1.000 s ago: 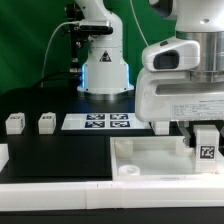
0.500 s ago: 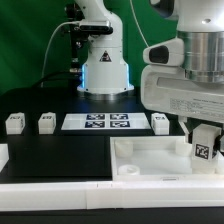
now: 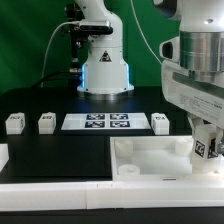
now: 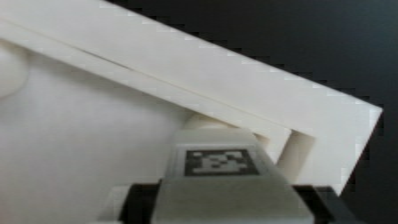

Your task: Assemble one leg

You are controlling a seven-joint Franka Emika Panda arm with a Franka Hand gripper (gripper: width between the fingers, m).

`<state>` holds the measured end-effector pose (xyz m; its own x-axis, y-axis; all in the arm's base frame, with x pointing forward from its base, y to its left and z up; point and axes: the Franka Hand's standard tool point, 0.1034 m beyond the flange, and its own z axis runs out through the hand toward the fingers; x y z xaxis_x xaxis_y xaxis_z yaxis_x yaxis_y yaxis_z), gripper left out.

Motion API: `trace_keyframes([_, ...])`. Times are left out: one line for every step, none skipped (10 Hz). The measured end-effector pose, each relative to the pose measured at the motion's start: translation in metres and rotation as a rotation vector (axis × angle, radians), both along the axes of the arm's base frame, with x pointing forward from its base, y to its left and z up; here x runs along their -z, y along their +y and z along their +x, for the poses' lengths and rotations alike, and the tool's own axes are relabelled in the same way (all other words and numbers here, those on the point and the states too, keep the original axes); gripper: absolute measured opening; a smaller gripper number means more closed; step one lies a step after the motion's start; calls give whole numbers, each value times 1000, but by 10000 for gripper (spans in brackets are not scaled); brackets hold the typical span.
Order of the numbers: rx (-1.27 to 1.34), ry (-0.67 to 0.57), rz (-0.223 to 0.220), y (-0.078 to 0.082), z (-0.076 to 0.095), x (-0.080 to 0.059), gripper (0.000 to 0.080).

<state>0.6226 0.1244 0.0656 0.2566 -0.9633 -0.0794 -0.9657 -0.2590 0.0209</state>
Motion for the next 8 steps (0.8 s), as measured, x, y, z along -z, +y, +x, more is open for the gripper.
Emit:
trace_keyframes([103,8,2,0,0,0,293])
trace_keyframes([139,11,-1,0,0,0,293])
trace_keyframes([117,9,0,1,0,0,293])
trace_keyframes([91,7,1,1,0,0,460])
trace_keyframes([36,3,4,1,0,0,598])
trace_keyframes([30,3,4,1,0,0,598])
trace_keyframes([-15,0,5,1,0,0,639])
trace_keyframes([-182,-9,11,-2,0,0,639])
